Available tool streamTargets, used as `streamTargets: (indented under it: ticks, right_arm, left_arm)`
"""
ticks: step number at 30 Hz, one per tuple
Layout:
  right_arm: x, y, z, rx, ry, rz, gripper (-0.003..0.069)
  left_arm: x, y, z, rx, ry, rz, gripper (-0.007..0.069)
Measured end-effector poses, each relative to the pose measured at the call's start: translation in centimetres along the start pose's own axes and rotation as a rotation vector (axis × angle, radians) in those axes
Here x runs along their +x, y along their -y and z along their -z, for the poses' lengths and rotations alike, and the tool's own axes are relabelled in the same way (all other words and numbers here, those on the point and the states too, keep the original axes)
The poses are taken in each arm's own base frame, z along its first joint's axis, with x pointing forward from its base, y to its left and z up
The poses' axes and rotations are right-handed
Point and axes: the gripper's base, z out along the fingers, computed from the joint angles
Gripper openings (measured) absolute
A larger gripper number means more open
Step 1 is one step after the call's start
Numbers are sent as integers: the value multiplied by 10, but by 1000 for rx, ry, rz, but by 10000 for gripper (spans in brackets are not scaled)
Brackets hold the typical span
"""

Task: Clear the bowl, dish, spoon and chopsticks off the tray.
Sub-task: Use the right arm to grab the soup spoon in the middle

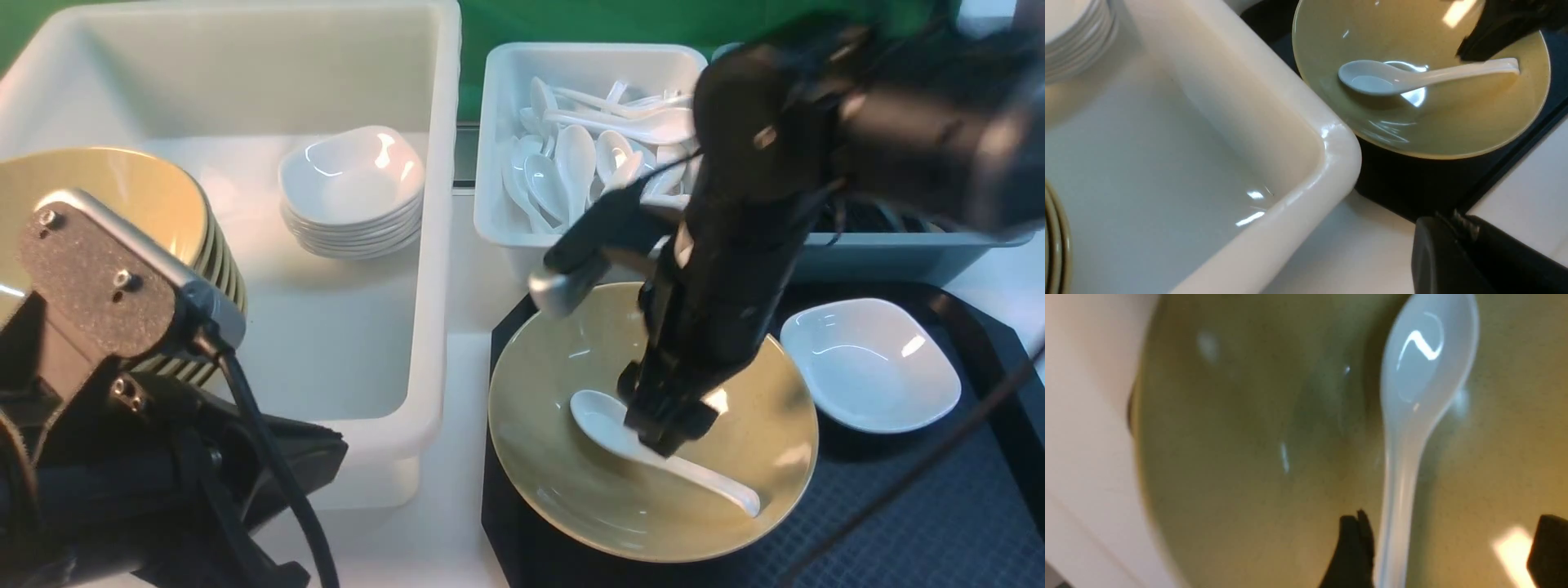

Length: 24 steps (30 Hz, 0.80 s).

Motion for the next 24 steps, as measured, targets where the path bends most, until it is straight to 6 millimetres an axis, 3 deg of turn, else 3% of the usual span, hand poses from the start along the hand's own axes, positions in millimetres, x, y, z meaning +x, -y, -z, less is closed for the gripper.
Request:
streamTargets:
  ticks: [5, 10, 14, 17, 18, 20, 24]
  right_arm:
    - [-9, -1, -40, -38, -93, -6, 556]
    - [-13, -7, -57, -67, -129, -3, 554]
    - [-13, -8, -62, -69, -143, 1, 442]
    - [-13, -8, -62, -69, -144, 2, 279]
    - [-14, -8, -61, -68, -141, 2, 171]
    - [-14, -8, -57, -66, -130, 2, 152]
    - [-25, -3, -16, -11, 2, 17, 157]
  left_arm:
    - [-2, 0, 0, 1, 18, -19, -11]
    - [-2, 0, 0, 0, 19, -22, -11]
    - [-2, -1, 0, -12, 27, -36, -11]
    - [-3, -2, 0, -20, 27, -46, -11]
    - [-3, -2, 0, -24, 28, -50, -11]
    - [-3, -2, 0, -25, 28, -50, -11]
    - [-3, -3, 0, -29, 28, -55, -11]
